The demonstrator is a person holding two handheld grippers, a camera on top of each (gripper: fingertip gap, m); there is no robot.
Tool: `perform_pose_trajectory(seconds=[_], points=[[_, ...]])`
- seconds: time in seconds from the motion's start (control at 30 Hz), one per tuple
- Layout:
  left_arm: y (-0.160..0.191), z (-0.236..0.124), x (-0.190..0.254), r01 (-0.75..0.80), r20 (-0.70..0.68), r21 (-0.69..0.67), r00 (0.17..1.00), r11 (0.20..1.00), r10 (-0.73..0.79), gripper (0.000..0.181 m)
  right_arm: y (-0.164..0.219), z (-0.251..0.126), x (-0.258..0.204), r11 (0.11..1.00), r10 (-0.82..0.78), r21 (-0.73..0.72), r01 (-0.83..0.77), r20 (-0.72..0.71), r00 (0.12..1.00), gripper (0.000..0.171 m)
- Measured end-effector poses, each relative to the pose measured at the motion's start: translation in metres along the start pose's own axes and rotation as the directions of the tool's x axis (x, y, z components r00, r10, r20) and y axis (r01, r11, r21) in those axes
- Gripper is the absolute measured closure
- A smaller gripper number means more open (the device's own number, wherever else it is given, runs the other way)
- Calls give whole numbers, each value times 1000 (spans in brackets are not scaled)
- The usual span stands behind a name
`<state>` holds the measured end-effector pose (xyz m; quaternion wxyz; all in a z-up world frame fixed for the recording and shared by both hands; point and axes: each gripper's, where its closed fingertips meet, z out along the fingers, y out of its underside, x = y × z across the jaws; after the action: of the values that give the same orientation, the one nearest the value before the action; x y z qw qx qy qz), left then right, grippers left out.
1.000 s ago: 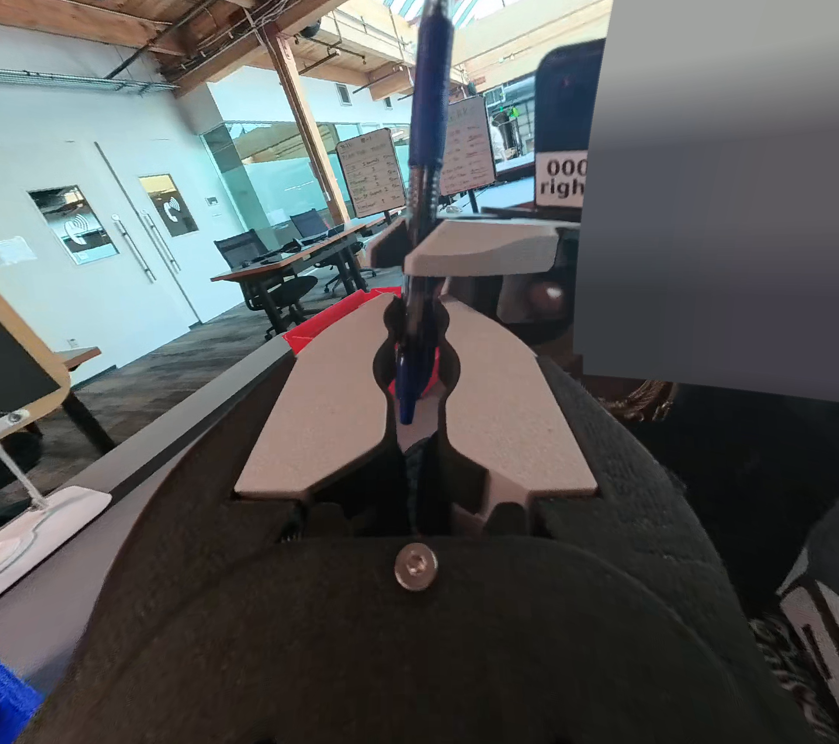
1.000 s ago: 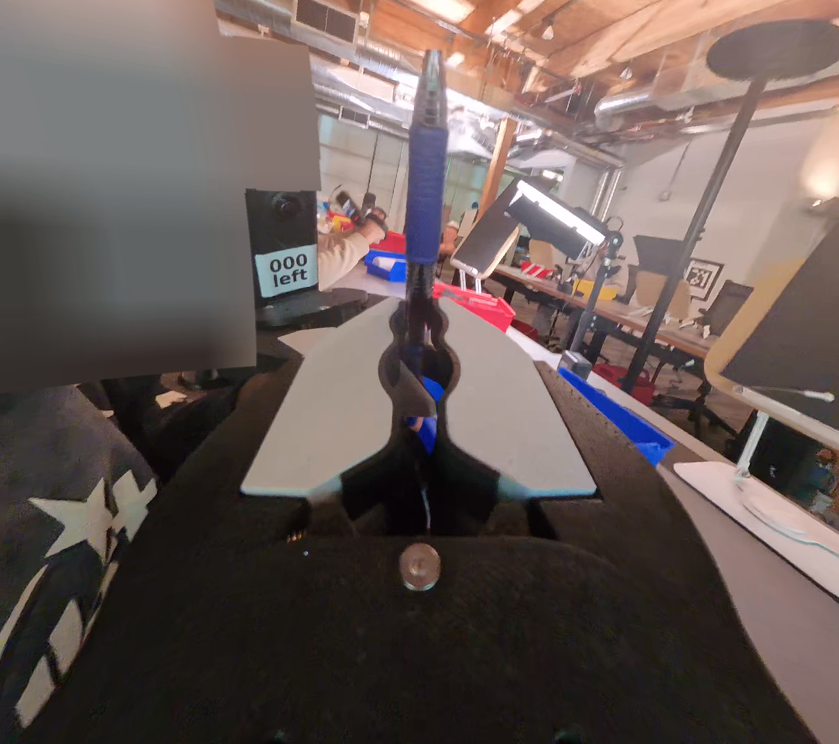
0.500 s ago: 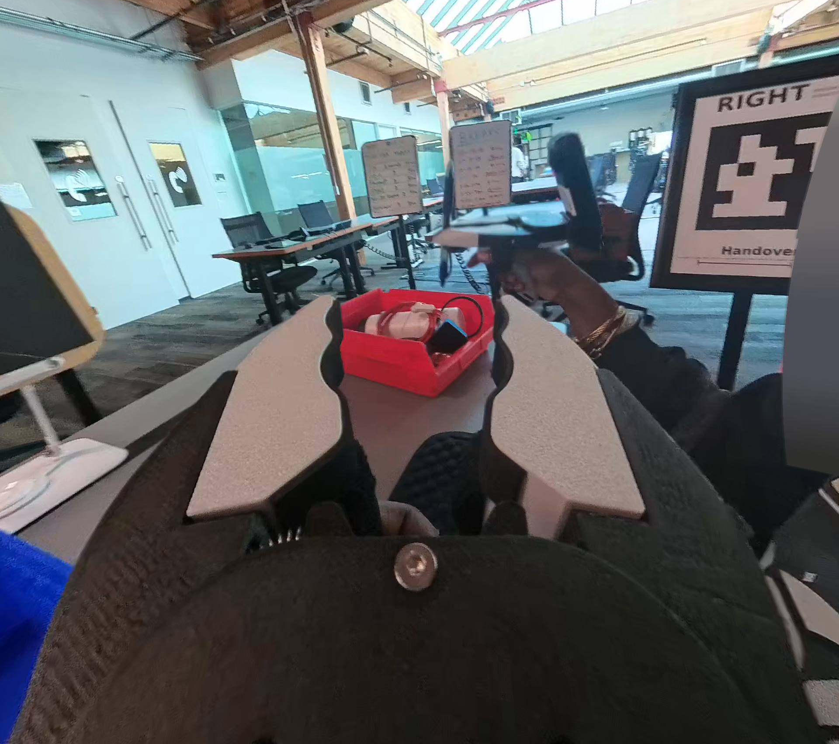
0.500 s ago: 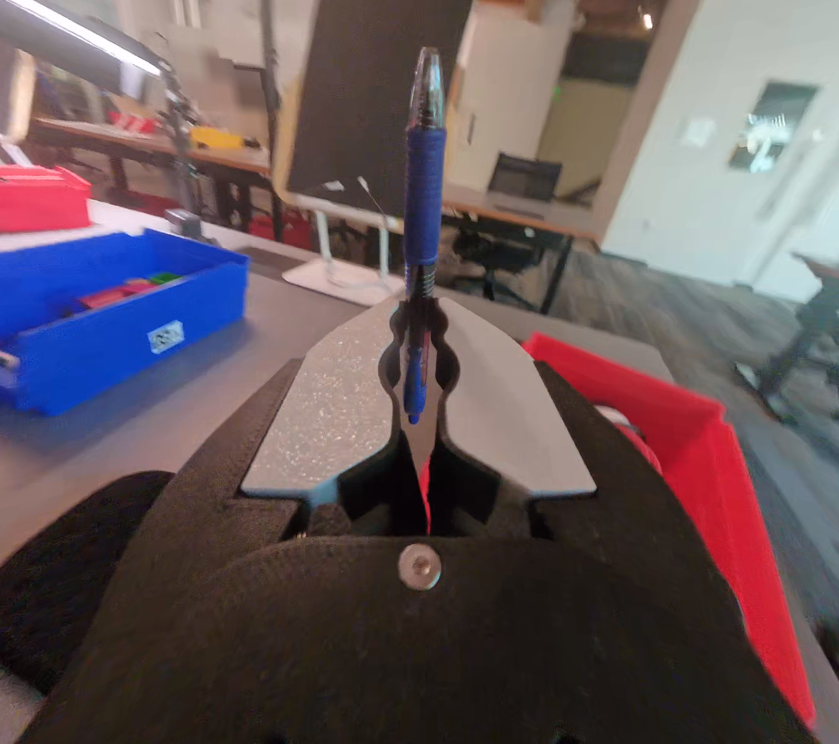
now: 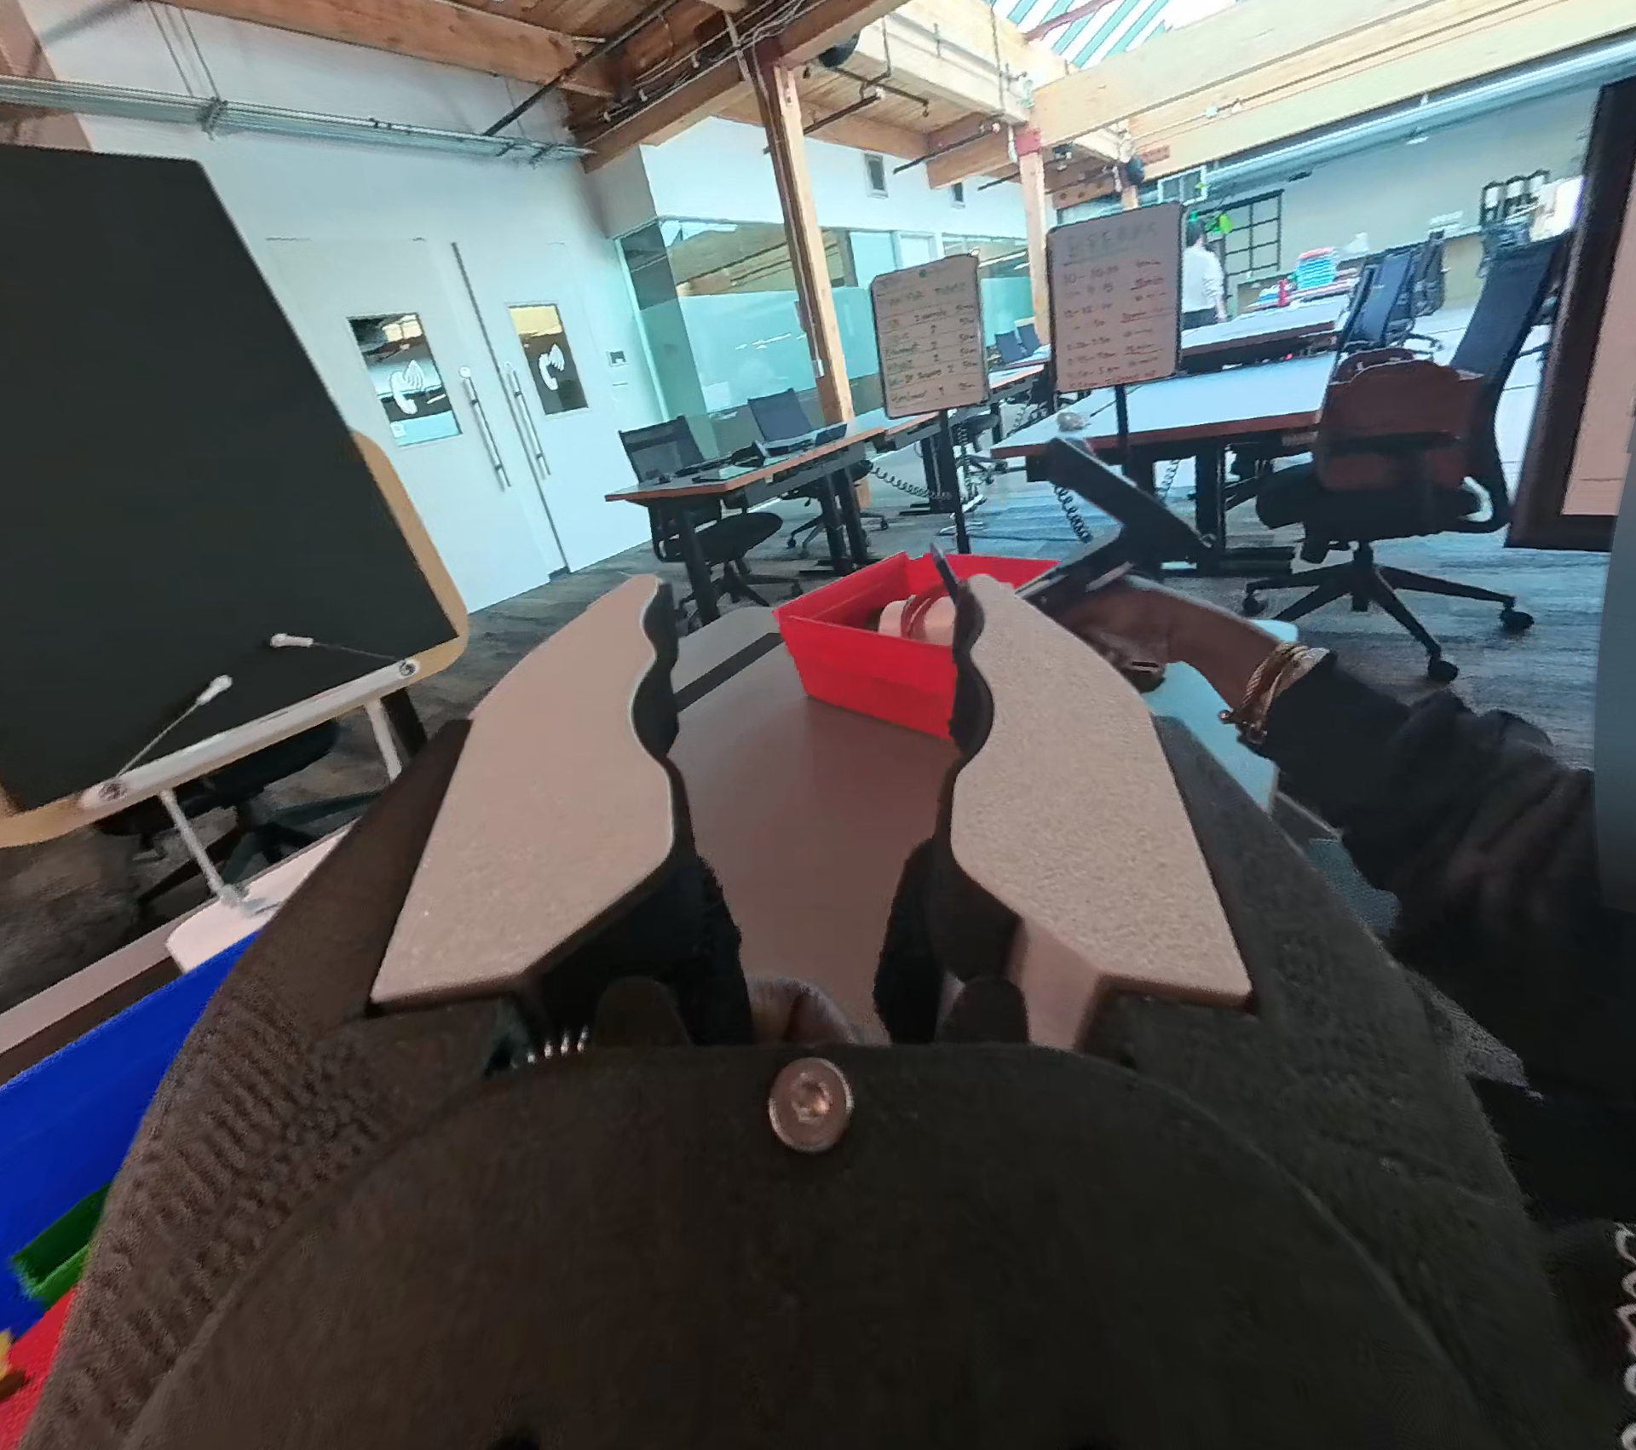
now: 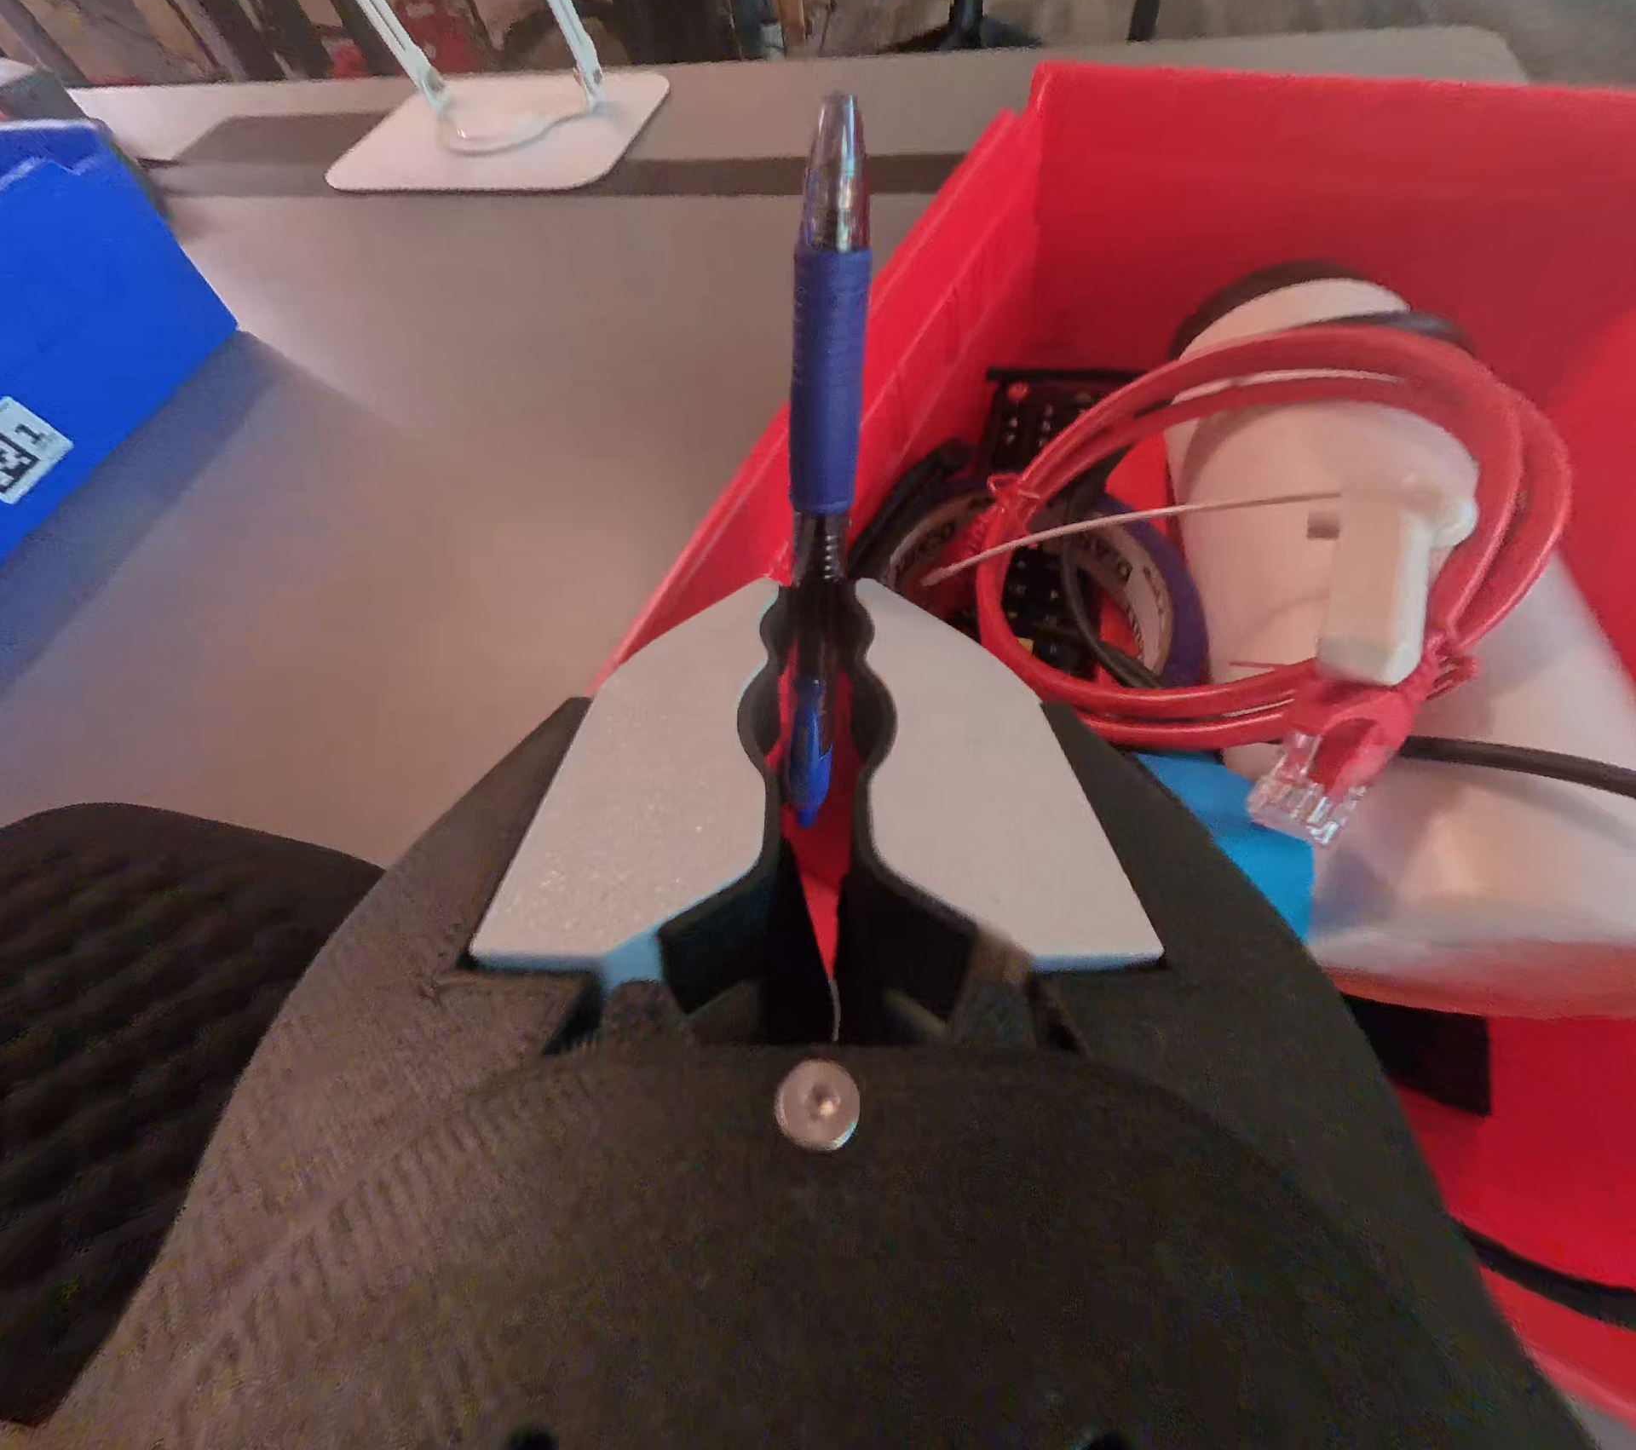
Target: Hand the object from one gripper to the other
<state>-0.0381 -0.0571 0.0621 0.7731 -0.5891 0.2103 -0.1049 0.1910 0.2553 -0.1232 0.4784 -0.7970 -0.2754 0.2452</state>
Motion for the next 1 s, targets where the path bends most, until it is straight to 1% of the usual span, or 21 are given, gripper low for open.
perform_pose_trajectory(seconds=[0.13,0.23,0.4,0.5,0.73,0.83,0.9,0.93,0.97,1.0], points=[[5,-6,-14,10,35,-45,999,999,-9,122,16,12,4,997,16,-82,-18,-22,1000,160],[13,-11,-25,-1,66,-105,998,994,8,122,24,18,8,992,15,-121,-22,-59,998,160],[29,-23,-57,-14,185,-217,981,976,55,123,32,24,6,987,5,-161,-15,-63,998,160],[37,-28,-71,-24,241,-268,966,963,91,123,33,25,8,986,5,-165,-16,-66,998,157],[58,-31,-87,-52,298,-404,936,913,186,124,16,15,4,997,15,-80,-19,-46,999,148],[65,-33,-95,-61,325,-452,918,890,228,125,-2,7,2,1000,5,17,-4,-46,999,139],[75,-35,-100,-61,329,-506,909,861,257,127,-17,-1,-2,994,-2,109,6,-35,999,127],[84,-36,-99,-53,309,-546,915,836,259,128,-25,-5,-5,988,-3,155,6,-20,1000,124],[98,-36,-95,-38,260,-600,935,799,240,129,-32,-10,-9,980,-2,198,2,-3,1000,122],[115,-38,-84,-23,183,-662,964,749,192,129,-40,-16,-13,970,-4,242,0,18,1000,121]])
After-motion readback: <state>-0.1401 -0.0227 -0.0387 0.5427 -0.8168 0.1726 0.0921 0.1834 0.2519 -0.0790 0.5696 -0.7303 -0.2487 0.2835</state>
